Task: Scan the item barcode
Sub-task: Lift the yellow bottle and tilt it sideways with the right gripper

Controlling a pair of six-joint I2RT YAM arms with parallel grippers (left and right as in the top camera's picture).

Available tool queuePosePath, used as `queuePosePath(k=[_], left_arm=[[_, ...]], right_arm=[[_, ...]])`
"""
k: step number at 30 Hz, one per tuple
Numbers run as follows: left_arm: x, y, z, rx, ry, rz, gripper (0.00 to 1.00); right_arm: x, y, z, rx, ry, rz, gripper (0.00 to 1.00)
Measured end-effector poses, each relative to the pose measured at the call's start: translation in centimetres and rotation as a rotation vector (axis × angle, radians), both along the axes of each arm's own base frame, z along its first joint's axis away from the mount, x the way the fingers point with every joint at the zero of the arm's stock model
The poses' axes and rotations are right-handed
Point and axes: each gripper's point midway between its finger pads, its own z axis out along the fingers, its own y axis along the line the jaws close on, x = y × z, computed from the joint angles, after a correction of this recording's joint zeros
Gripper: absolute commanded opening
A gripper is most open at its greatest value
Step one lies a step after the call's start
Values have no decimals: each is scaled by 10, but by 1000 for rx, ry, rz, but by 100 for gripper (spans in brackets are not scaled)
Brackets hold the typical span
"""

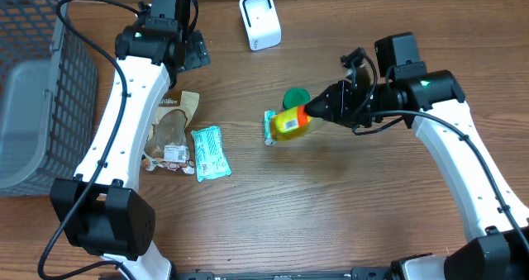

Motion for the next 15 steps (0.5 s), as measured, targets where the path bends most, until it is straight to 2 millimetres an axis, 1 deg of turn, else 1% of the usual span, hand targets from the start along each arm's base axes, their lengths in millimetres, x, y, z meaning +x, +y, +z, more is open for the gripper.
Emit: queuePosePath(k=[2,5,8,9,11,15], left_arm=[[0,0,0,0,0,0,100],[0,0,0,0,0,0,100],[0,0,0,0,0,0,99],[0,0,0,0,0,0,100],[0,0,0,0,0,0,100],[0,0,0,0,0,0,100]], right_arm=[[-9,13,16,110,-24,83,23],[-14,21,29,191,-43,133,24],[-20,31,52,326,-68,201,24],[-23,30,56,356,-55,208,24],[-24,26,58,378,-31,198,24],[-20,1,57,390,18,122,24]])
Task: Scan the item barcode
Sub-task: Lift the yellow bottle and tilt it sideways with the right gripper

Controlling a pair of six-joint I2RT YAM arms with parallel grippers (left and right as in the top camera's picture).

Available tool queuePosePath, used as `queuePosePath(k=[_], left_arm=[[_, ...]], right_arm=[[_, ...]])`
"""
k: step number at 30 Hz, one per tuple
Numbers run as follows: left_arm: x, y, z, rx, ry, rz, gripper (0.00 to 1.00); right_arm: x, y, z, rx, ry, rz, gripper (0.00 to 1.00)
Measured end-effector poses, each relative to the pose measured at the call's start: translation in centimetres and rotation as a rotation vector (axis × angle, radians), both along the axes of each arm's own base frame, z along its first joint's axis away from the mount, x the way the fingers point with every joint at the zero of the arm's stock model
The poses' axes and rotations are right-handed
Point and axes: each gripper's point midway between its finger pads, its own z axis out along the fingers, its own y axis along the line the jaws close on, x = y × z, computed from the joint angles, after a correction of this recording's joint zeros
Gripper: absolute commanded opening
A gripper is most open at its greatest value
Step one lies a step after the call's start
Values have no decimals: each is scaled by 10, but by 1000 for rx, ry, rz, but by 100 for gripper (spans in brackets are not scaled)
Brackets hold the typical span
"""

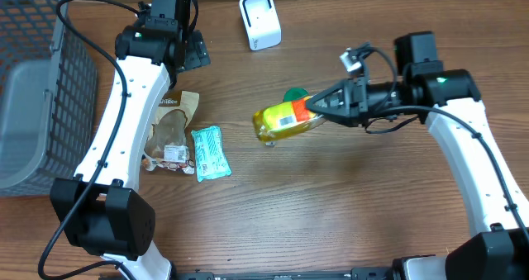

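Note:
A yellow packet with an orange end and a white label point(285, 120) hangs above the table's middle, lying lengthwise, with my right gripper point(312, 108) shut on its orange end. The white barcode scanner point(259, 20) stands at the back centre, well beyond the packet. My left gripper point(193, 53) sits at the back left near the scanner's left side; its fingers are dark and I cannot tell how they stand.
A green round item point(294, 96) peeks out behind the held packet. A brown snack bag point(169, 130) and a teal packet point(209, 151) lie left of centre. A grey mesh basket point(29, 82) fills the far left edge.
My right gripper has turned the yellow packet so it lies longer and further left, hiding the small teal packet beneath it. The right arm shifted slightly to the right. The left arm has not moved.

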Motion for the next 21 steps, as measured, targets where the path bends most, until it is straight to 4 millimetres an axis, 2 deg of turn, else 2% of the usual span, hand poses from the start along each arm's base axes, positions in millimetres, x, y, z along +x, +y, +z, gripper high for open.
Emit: queuePosePath(k=[3,11,21], left_arm=[[0,0,0,0,0,0,100],[0,0,0,0,0,0,100],[0,0,0,0,0,0,100]], right_arm=[[-6,-12,-3,-5,39,-17,24],[-28,-14,-6,-14,-7,49,22],[-29,-14,-6,-13,-88,76,22]])
